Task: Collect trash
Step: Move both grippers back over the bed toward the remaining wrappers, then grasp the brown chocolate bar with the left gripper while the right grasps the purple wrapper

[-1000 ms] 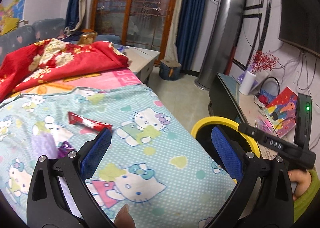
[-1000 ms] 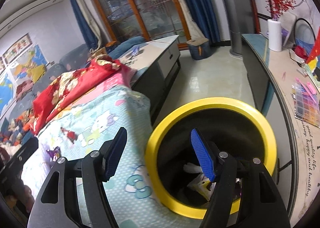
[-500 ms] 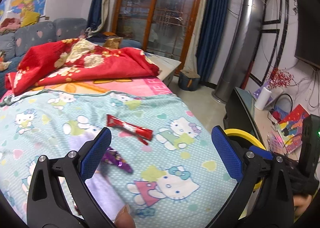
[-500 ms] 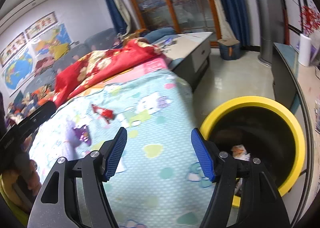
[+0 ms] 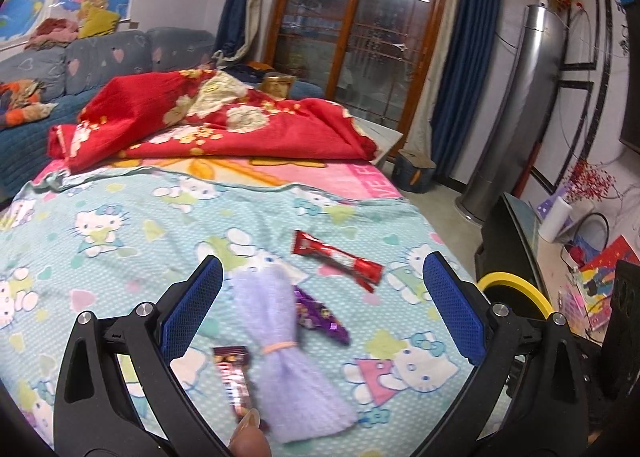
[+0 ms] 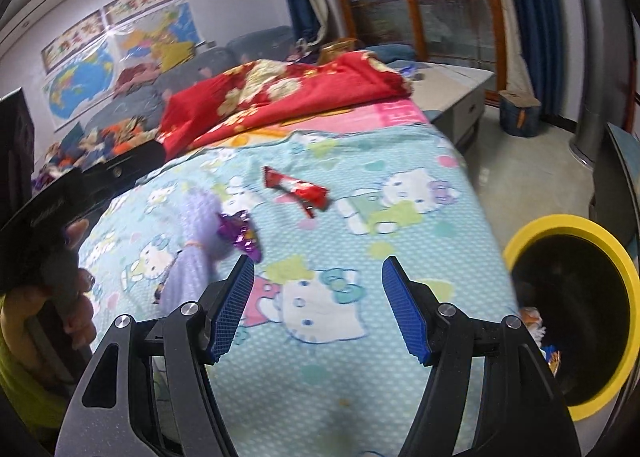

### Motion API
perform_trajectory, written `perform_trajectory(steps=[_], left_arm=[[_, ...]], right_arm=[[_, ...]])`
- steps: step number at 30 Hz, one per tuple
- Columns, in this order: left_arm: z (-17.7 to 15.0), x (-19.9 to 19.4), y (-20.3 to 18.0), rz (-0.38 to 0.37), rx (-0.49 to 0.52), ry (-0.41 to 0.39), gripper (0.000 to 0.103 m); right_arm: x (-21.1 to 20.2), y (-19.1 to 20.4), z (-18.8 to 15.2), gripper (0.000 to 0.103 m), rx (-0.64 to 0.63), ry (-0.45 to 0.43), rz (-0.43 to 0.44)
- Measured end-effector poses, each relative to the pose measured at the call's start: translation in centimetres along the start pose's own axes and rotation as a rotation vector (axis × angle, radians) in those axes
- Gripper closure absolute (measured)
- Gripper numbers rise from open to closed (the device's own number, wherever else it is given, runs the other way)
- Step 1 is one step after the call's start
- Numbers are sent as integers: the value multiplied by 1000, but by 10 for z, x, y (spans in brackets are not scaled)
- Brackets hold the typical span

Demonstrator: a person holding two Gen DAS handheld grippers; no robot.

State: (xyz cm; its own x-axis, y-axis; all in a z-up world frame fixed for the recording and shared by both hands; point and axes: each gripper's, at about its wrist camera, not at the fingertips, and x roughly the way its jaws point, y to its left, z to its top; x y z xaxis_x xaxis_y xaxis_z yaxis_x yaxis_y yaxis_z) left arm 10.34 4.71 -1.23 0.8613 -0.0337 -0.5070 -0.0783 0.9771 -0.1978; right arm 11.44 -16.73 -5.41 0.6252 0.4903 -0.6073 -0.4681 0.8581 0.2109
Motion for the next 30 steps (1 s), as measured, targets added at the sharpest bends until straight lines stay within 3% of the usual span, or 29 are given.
perform_trajectory(steps=[7, 13, 18, 22, 26, 30], left_arm=[[3, -3, 34, 59, -14, 13, 11], [-7, -1, 68, 90, -63, 87, 11], [-25, 4, 85, 65, -93, 174, 32], [-40, 18, 92, 1, -140, 266, 44], [-53, 30, 89, -41, -159, 340, 51], [-67, 41, 82, -73, -159, 408, 56]], right_arm=[[22, 31, 5, 39, -100, 40, 28], [51, 45, 12, 39, -152, 82, 48], [79, 55, 19, 43, -200, 110, 48], [104, 63, 19, 46, -256, 145, 25], [127, 64, 16, 58, -275, 194, 12], [139, 60, 16, 81, -246, 216, 28]])
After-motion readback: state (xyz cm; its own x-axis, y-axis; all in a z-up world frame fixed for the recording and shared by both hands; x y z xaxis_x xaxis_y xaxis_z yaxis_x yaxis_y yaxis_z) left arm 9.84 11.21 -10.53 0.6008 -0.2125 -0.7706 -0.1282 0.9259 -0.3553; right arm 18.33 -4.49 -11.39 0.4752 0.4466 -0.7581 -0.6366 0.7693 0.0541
